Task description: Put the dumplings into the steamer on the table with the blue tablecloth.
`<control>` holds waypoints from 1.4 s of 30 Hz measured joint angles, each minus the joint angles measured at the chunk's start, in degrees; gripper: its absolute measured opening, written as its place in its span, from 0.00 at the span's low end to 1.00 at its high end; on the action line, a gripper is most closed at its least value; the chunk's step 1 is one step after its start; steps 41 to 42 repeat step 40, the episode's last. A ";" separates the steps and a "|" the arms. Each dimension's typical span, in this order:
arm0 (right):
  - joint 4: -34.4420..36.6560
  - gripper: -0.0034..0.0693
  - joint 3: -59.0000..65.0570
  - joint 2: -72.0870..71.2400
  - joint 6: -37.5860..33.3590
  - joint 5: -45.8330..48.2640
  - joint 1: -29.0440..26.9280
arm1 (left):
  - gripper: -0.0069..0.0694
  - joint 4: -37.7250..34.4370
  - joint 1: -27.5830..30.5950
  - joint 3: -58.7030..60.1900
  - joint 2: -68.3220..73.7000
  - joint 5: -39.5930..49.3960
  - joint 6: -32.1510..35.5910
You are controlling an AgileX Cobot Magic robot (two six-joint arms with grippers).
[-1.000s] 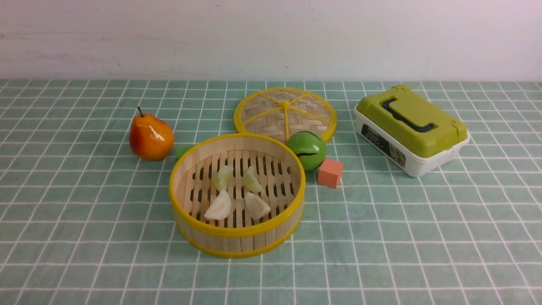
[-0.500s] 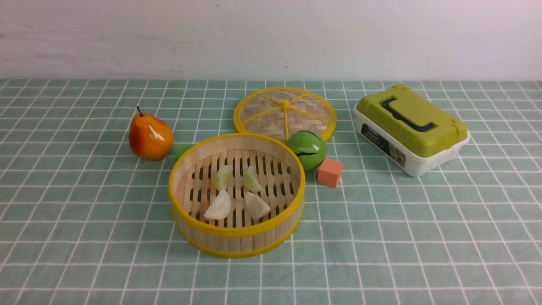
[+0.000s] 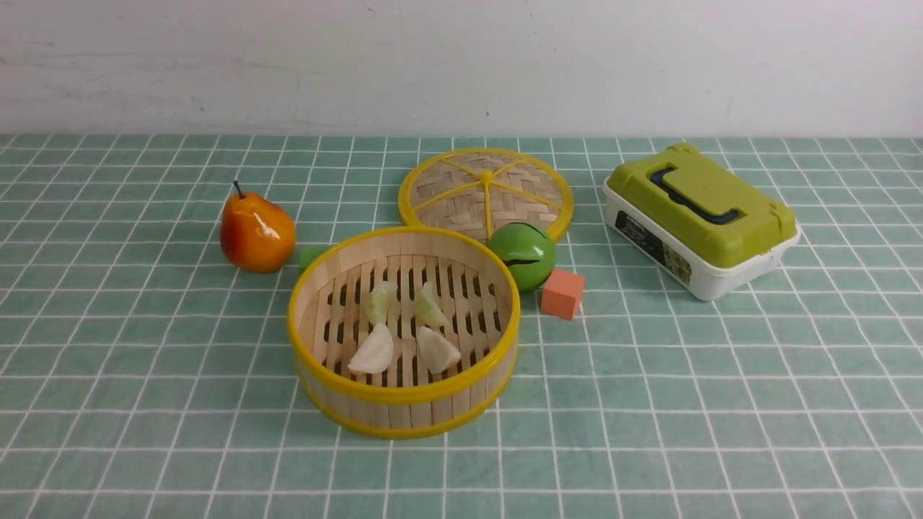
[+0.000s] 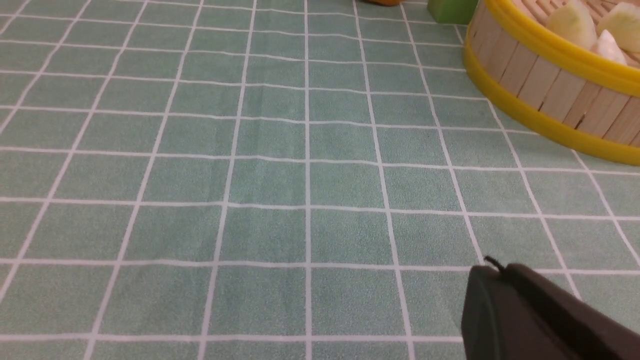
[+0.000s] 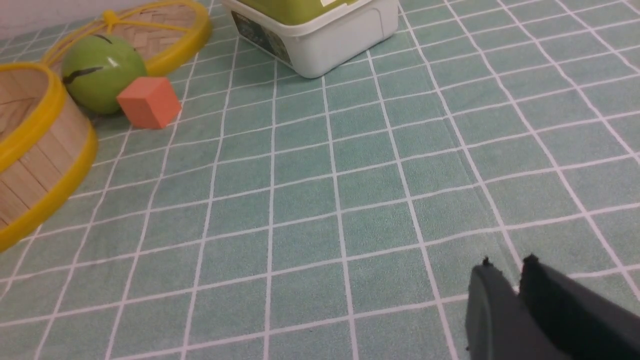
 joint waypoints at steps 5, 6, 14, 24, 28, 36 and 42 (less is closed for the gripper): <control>0.00 0.17 0.00 0.00 0.00 0.00 0.00 | 0.07 0.00 0.00 0.00 0.00 0.00 0.00; 0.00 0.17 0.00 0.00 0.00 0.00 0.00 | 0.07 0.00 0.00 0.00 0.00 0.00 0.00; 0.00 0.18 0.00 0.00 0.00 0.00 0.00 | 0.07 0.00 0.00 0.00 0.00 0.00 0.00; 0.07 0.19 0.00 0.00 0.00 0.06 0.00 | 0.07 0.00 0.00 -0.05 0.00 0.05 0.00; 0.02 0.20 -0.02 0.00 0.00 0.06 0.00 | 0.07 0.00 0.00 -0.05 0.00 0.05 0.00; 0.02 0.21 -0.02 0.00 0.00 0.06 0.00 | 0.08 -0.04 0.00 -0.05 0.00 0.10 0.00; 0.02 0.22 -0.02 0.00 0.00 0.06 0.00 | 0.08 -0.04 0.00 -0.05 0.00 0.10 0.00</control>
